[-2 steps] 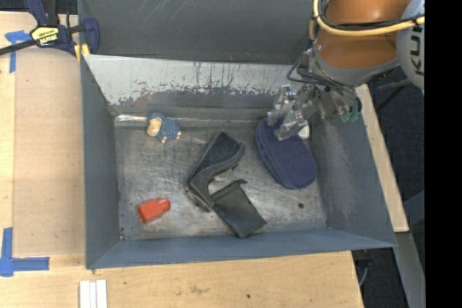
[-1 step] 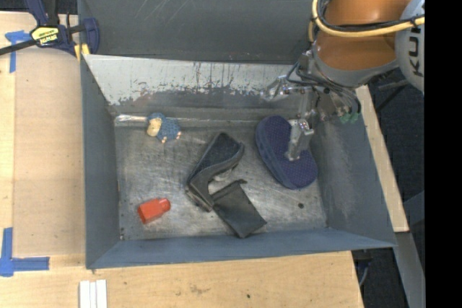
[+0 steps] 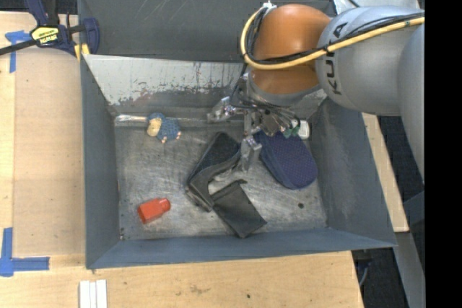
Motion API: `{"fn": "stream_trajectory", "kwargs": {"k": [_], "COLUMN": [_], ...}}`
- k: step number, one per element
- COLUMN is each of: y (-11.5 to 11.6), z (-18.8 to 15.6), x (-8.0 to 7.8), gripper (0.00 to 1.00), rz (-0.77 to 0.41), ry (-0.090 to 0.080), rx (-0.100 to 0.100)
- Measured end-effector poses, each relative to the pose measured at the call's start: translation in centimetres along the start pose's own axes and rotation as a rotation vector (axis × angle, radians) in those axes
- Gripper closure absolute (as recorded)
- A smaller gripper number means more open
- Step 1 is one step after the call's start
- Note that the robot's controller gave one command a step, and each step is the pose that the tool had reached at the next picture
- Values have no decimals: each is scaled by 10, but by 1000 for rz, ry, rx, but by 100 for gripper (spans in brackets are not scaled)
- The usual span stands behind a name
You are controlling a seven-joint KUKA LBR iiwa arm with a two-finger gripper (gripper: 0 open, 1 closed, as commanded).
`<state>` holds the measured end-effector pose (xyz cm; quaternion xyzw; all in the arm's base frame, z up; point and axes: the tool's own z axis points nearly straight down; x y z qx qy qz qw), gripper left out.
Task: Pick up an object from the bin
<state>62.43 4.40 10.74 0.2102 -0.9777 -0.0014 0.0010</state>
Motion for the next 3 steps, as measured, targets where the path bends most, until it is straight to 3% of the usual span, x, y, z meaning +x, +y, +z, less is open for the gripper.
{"fn": "stream_trajectory", "kwargs": {"k": [1,2,3], "y": [60,60,55], "z": [7,6,-143], "x": [65,65,51], "gripper": [0,100,100], "rz": [144,143,178], "ry": [-7,-8,-8], "rx": [2,2,5]}}
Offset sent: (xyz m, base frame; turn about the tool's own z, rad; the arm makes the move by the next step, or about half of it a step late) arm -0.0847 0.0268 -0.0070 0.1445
